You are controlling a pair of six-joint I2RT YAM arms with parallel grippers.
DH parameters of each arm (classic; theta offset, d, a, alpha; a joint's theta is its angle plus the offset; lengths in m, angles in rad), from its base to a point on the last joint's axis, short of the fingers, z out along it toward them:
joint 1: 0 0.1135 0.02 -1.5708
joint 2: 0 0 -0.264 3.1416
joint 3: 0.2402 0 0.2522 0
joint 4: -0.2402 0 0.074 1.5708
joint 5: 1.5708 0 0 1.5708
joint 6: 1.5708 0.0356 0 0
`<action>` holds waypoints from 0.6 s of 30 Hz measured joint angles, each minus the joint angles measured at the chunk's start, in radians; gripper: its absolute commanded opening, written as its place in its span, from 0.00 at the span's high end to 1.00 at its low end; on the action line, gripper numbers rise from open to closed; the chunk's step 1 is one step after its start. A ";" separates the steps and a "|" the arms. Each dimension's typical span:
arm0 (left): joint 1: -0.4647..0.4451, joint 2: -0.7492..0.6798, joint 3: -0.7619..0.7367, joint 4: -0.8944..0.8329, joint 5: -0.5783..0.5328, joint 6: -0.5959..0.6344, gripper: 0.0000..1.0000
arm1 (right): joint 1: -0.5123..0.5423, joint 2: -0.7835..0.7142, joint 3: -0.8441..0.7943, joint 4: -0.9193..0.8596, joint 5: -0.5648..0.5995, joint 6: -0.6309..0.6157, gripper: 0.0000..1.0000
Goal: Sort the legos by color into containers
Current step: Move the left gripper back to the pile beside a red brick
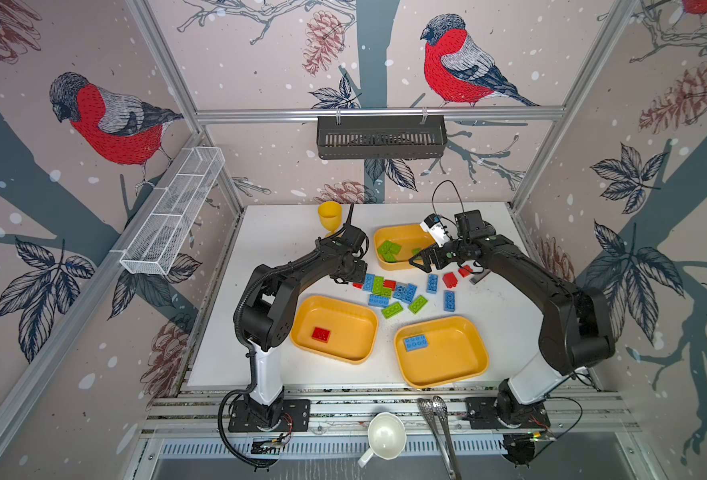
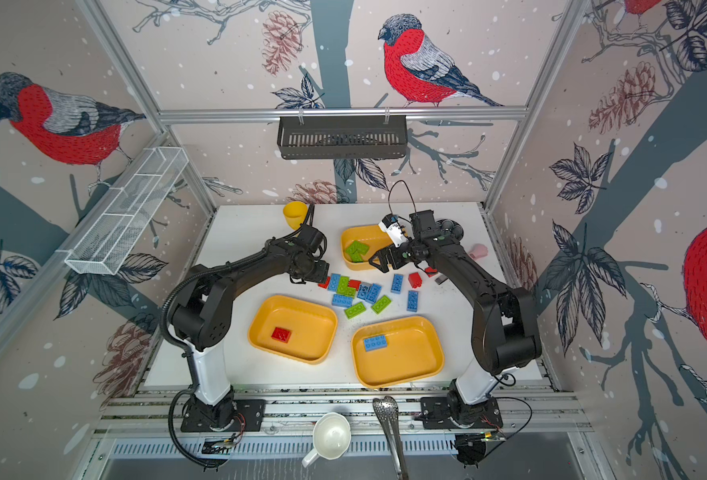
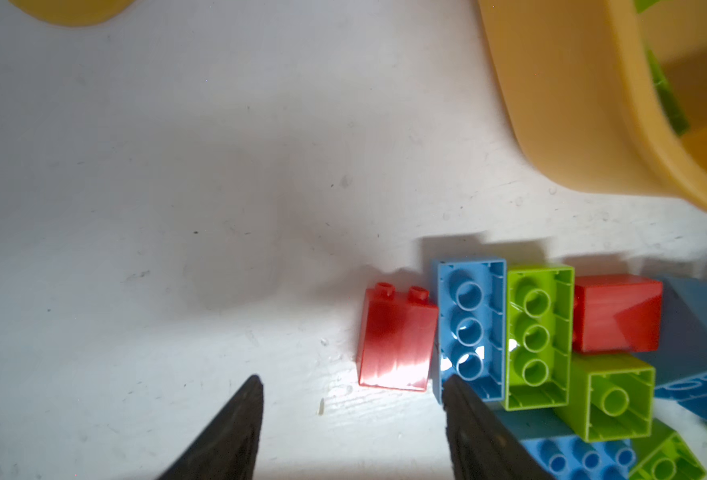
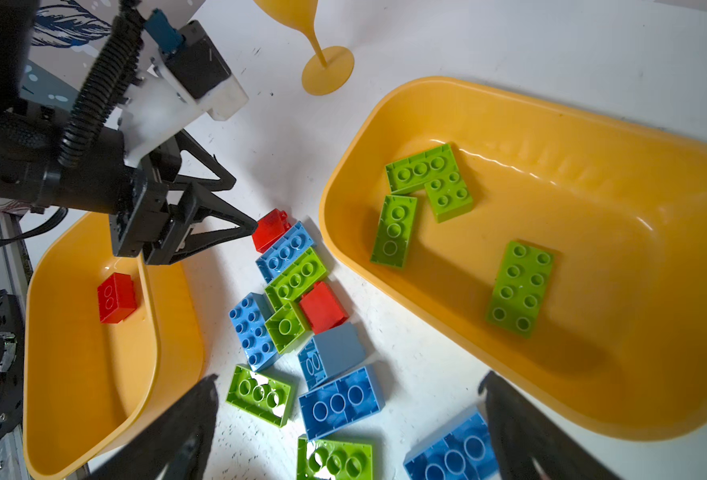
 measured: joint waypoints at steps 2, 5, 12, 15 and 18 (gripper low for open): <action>0.000 0.009 -0.002 0.006 0.003 0.007 0.34 | 0.004 -0.001 -0.010 0.006 0.000 0.001 0.01; 0.000 0.020 -0.008 0.012 0.008 0.013 0.35 | 0.005 -0.007 -0.029 0.009 0.002 0.003 0.01; -0.007 0.033 -0.019 0.032 0.025 0.014 0.37 | 0.005 -0.026 -0.055 0.011 0.005 0.006 0.01; -0.016 0.038 -0.022 0.037 0.029 0.013 0.38 | 0.005 -0.028 -0.059 0.011 0.009 0.006 0.01; -0.023 0.048 -0.022 0.044 0.032 0.013 0.41 | 0.005 -0.032 -0.061 0.011 0.009 0.005 0.01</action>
